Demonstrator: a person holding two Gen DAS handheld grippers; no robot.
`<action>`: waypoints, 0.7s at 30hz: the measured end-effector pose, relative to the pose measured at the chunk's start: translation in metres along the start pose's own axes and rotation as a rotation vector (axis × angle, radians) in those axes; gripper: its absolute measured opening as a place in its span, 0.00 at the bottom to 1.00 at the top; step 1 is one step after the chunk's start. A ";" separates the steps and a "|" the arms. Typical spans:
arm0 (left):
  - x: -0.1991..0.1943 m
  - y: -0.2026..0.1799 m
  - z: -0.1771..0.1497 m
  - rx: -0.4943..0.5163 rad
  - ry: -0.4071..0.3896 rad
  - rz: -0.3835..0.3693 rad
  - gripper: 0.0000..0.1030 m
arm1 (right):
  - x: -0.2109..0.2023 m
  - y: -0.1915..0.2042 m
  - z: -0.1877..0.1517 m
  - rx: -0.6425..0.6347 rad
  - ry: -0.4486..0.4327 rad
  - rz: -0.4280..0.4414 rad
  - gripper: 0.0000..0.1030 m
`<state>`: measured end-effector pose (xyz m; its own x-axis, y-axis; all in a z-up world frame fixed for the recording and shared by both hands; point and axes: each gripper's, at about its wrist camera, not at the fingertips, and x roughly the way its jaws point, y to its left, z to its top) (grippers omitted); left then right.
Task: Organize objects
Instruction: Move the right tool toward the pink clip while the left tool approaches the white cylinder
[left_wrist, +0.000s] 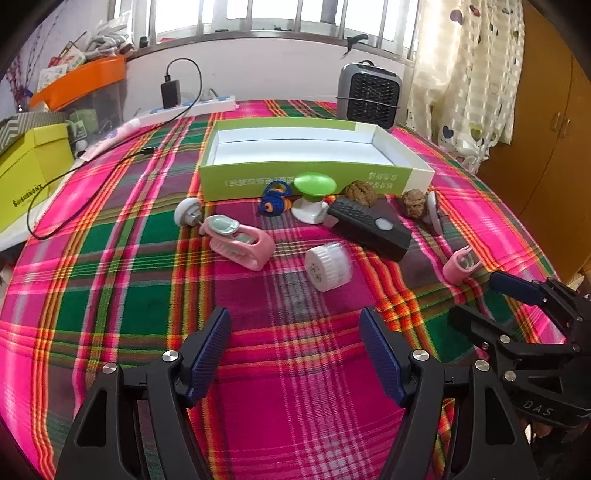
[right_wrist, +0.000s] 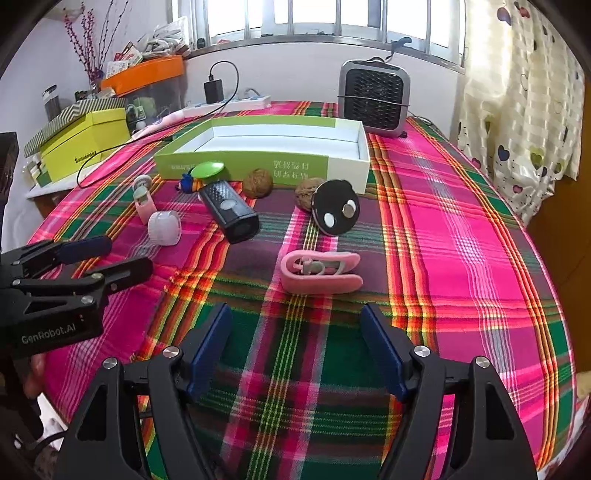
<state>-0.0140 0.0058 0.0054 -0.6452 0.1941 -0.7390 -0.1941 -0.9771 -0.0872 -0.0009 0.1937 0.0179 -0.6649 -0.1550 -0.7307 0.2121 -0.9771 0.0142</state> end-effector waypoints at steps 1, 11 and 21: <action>0.002 -0.001 0.000 0.008 0.004 0.006 0.69 | 0.000 0.000 0.001 0.005 0.000 0.003 0.70; 0.005 -0.009 0.008 0.004 0.009 0.018 0.69 | 0.004 -0.002 0.010 0.018 0.010 -0.005 0.70; 0.008 -0.010 0.014 0.000 0.009 0.028 0.69 | 0.016 -0.009 0.022 0.072 0.033 -0.028 0.63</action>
<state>-0.0277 0.0179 0.0093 -0.6438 0.1660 -0.7470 -0.1758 -0.9822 -0.0668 -0.0295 0.1965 0.0209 -0.6453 -0.1235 -0.7539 0.1405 -0.9892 0.0418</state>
